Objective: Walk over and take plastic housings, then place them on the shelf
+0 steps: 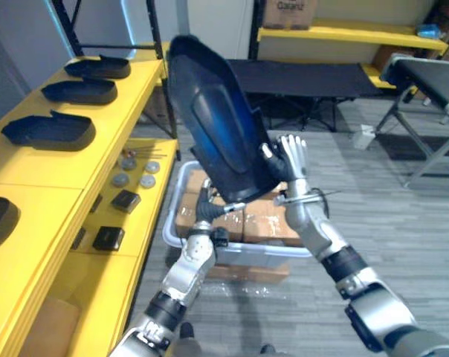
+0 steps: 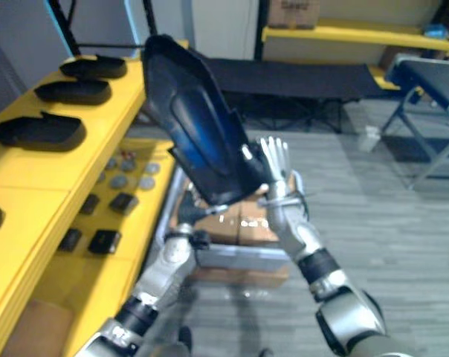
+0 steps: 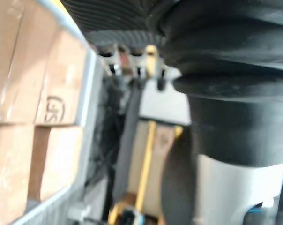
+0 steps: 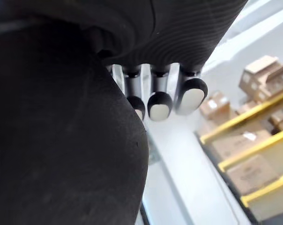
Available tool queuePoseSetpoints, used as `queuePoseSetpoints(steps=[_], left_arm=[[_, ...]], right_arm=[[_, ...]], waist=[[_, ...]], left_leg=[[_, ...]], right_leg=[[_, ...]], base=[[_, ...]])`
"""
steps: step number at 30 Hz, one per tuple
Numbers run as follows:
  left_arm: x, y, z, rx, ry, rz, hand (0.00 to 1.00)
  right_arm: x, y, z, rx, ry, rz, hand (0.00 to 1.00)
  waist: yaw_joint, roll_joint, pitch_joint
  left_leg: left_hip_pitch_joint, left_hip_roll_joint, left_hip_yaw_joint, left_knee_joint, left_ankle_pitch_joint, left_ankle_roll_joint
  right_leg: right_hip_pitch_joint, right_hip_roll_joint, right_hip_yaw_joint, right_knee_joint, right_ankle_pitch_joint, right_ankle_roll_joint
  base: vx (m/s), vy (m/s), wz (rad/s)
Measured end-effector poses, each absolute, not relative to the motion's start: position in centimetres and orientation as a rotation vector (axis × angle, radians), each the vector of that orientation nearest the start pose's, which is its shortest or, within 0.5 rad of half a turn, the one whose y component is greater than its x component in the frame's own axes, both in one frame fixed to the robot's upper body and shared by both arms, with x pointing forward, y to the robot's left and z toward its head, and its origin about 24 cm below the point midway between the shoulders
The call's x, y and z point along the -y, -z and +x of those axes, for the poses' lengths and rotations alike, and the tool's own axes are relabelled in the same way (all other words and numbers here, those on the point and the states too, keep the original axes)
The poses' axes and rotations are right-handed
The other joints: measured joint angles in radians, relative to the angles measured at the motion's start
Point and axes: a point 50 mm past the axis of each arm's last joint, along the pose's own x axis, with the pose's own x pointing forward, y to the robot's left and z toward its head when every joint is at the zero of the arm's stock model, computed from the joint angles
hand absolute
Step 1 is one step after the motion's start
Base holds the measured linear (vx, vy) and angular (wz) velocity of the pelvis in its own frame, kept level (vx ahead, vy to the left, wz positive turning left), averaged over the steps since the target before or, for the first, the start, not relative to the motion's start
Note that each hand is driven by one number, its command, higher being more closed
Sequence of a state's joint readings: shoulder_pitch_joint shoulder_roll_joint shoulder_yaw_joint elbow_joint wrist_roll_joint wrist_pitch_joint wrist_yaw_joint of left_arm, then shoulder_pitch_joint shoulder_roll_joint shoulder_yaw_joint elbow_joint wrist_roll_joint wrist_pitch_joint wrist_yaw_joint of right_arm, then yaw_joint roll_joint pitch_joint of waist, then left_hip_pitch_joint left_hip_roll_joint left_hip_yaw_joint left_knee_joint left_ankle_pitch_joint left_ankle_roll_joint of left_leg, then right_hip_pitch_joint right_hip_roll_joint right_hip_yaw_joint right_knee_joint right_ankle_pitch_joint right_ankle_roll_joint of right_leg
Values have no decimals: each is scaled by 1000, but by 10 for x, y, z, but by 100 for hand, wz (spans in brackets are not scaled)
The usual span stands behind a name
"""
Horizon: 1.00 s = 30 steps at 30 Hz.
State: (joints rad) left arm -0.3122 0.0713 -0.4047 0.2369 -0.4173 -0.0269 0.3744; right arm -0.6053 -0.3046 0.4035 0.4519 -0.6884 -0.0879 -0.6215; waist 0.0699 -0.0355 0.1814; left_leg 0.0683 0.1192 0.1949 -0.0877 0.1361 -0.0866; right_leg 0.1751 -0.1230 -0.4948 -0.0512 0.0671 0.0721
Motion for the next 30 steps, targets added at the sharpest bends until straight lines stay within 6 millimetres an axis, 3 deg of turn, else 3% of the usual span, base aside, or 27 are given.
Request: queuePoseSetpoints(steps=[7,15,24,30], left_arm=[[-61,-48,292,-213,191,-497,0],[-68,-54,295,-234,230,-729,0],[-88,-66,292,-183,226,-811,0],[-95,-59,290,-215,190,-813,0]], right_arm=[[117,-118,340,632,160,-1103,100],[119,-90,332,549,61,-1190,100],[137,-91,332,569,61,-1281,100],[138,-95,327,620,34,-1253,100]], waist=[[-1,-15,-10],[-1,-22,-28],[-3,-22,-28],[-5,-24,-29]], left_leg=[[0,-4,0,0,0,0],[0,-5,-1,-1,0,0],[-1,-6,2,-1,-2,3],[-1,-8,3,-1,-3,5]], right_leg=[[3,-2,1,-7,2,3],[4,-2,0,-8,3,3],[3,-3,0,-12,3,5],[2,-4,1,-12,5,7]], base=[[16,3,0],[8,1,0],[0,0,0],[0,0,0]])
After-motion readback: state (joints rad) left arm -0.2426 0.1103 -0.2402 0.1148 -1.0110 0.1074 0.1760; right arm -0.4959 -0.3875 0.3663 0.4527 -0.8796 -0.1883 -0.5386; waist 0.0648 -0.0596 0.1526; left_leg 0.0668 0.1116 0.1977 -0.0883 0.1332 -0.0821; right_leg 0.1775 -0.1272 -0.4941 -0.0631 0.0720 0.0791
